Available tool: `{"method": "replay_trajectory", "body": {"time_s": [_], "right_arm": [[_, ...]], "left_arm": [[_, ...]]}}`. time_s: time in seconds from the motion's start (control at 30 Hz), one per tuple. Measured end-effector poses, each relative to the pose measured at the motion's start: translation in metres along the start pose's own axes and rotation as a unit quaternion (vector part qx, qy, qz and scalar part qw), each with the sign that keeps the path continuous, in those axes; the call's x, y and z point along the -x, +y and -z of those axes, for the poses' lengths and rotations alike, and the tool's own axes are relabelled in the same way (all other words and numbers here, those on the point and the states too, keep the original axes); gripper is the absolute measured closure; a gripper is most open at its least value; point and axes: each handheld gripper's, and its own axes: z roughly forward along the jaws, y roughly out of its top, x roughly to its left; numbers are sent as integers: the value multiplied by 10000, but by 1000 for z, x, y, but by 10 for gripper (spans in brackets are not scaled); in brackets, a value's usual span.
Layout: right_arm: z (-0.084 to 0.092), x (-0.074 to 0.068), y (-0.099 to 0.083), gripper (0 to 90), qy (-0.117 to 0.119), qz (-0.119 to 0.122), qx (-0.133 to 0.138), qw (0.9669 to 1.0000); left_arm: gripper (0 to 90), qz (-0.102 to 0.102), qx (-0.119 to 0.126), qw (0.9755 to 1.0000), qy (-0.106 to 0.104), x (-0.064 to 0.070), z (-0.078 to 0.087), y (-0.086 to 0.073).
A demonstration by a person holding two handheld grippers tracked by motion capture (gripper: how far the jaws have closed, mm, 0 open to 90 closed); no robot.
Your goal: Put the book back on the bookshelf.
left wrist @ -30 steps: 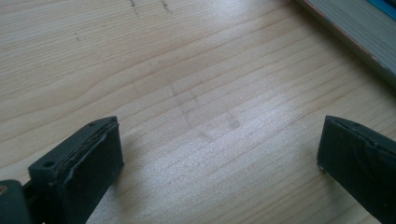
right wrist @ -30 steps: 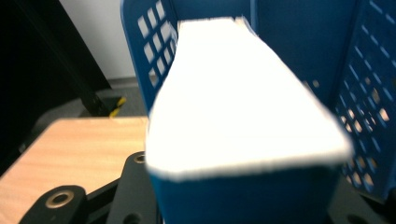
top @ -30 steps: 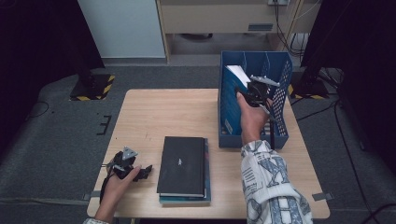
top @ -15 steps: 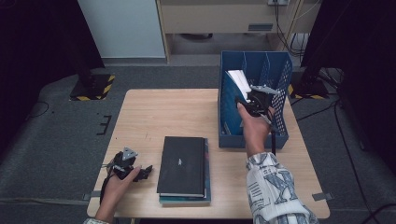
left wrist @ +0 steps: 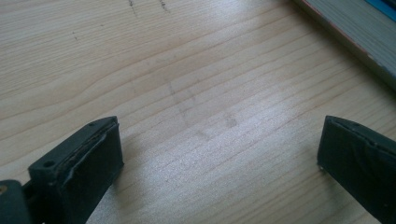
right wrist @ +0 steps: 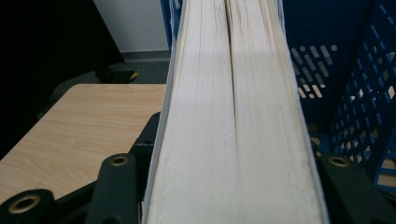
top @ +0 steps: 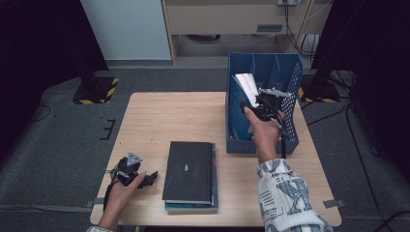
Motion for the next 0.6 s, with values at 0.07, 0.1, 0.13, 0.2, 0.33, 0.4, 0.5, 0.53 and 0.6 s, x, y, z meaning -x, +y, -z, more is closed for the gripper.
{"method": "replay_trajectory", "body": {"time_s": [0.07,0.1,0.13,0.2,0.33,0.4,0.5,0.53,0.6], "right_arm": [[1,0,3,450,15,11,-2,10000],[1,0,5,445,23,21,4,10000],[1,-1,7,439,37,22,-26,10000],[2,-1,11,431,54,66,-43,10000],[0,-2,19,430,55,132,-132,9998],[-1,-3,21,434,51,162,-153,9997],[-3,-4,24,440,39,167,-190,9997],[-4,-4,24,441,37,179,-200,9996],[-6,-4,24,446,30,174,-216,9996]], "left_arm": [[0,0,0,10000,0,0,0,0],[0,1,0,10000,0,0,0,0],[0,12,10,10000,-1,0,0,0],[0,22,18,10000,0,0,0,0],[0,22,19,10000,-1,0,0,0],[0,20,19,10000,2,0,0,0],[0,18,19,10000,1,0,0,0],[0,19,17,10000,1,0,0,0],[0,18,18,10000,1,0,0,0]]}}
